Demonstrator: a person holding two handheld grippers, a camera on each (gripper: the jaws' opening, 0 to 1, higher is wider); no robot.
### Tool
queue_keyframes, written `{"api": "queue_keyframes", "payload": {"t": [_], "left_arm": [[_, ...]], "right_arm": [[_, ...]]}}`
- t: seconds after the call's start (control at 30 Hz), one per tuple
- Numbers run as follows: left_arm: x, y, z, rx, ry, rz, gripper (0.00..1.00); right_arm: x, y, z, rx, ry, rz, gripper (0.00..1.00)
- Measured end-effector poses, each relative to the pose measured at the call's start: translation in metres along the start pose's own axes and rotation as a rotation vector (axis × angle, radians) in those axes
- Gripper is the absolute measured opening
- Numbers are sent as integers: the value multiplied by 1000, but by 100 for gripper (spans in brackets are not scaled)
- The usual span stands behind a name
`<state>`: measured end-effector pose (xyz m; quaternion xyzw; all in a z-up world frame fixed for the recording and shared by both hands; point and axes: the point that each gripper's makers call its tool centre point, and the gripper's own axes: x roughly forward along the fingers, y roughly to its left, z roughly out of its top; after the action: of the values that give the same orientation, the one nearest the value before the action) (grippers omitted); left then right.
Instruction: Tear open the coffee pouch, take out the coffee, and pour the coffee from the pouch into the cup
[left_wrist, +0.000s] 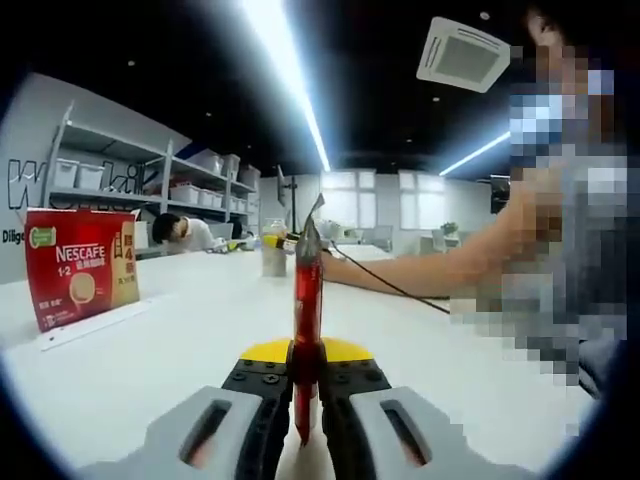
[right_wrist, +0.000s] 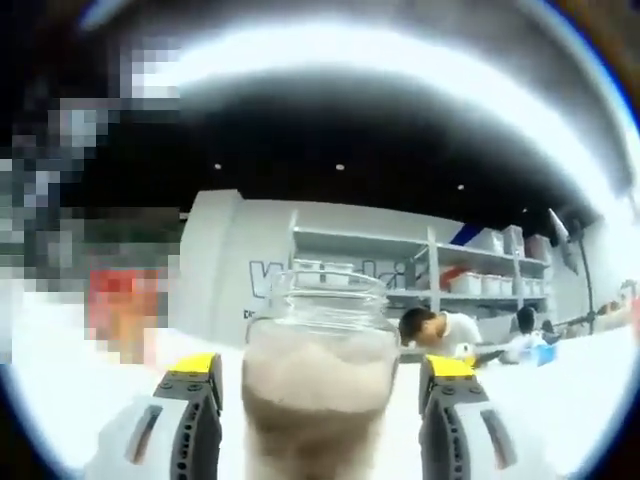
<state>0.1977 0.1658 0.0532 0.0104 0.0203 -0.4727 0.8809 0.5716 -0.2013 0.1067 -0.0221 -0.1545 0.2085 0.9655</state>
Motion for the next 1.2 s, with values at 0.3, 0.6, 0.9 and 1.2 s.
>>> {"api": "queue_keyframes", "payload": {"t": [0.3,0.6,0.9,1.2], "left_arm": [[1,0,-1,5,3,-2,12],[1,0,-2,4,7,-2,12],[2,1,-3,-2,7,-5,12],[1,1,-3,9,8,-7,12]], "right_arm": [[-3,4,1,-3,1,15,62],[0,1,-2,19,10,38,64],[1,1,-7,44,29,73,62],[-12,8,-3,57,56,72,60]]}}
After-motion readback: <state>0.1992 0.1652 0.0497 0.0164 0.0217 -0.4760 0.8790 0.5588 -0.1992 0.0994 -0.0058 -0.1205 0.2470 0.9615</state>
